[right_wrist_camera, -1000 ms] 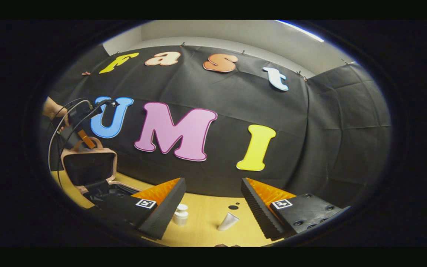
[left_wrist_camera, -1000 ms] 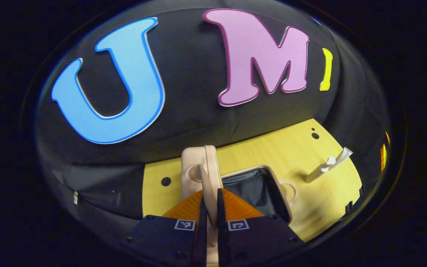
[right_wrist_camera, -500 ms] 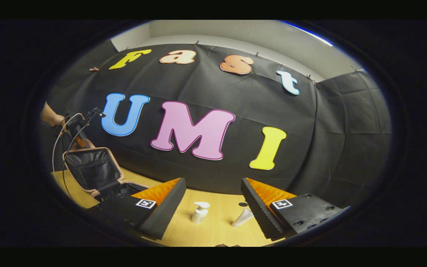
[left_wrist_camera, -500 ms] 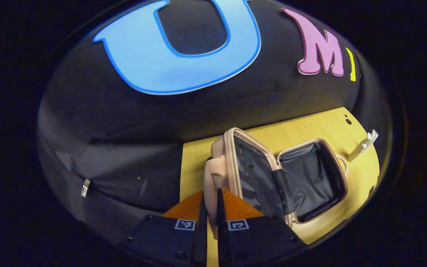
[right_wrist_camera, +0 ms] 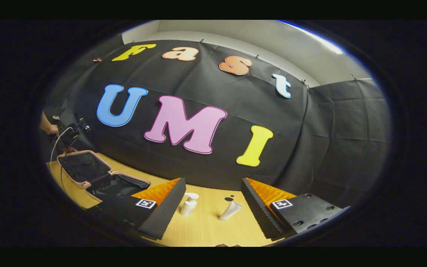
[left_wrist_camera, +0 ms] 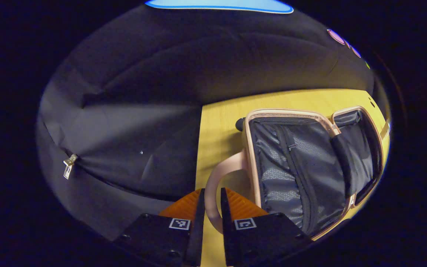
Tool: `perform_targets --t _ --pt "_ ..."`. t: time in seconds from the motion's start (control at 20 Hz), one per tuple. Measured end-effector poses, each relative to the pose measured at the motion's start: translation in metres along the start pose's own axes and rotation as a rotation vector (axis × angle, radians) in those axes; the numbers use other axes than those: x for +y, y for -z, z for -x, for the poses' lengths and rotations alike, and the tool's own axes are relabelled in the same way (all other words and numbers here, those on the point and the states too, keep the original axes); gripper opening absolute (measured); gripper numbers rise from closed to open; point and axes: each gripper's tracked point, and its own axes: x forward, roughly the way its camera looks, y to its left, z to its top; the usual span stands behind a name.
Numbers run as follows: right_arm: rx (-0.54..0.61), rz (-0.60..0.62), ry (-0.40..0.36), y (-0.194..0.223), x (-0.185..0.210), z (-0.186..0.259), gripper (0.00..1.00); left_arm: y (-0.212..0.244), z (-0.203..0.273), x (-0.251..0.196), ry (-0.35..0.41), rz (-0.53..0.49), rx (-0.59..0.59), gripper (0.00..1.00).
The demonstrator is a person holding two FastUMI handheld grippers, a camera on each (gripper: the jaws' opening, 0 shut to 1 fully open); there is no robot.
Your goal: First open the suitcase, pack the skin care products into it, and then close the suitcase.
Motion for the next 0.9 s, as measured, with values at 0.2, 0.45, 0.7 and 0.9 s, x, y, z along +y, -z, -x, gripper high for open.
perform_targets --t 0.2,0.45,0.7,0.9 --pt "-0.012 -0.004 -0.016 -0.005 0.006 0.012 0.96 -0.005 0.015 -0.002 -0.024 0.076 -0.041 0.56" --pt "-0.024 -0.066 0.0 -0.009 -0.015 0.006 0.96 -0.073 0.123 -0.037 -0.04 0.14 -0.373 0.98" --pt "-0.038 -0.072 0.053 -0.001 -0.067 -0.014 0.97 -0.141 0.253 -0.138 0.012 0.13 -0.728 0.98" --pt "-0.039 -0.091 0.073 0.017 -0.102 -0.041 0.96 -0.139 0.307 -0.252 0.117 0.149 -0.847 0.98"
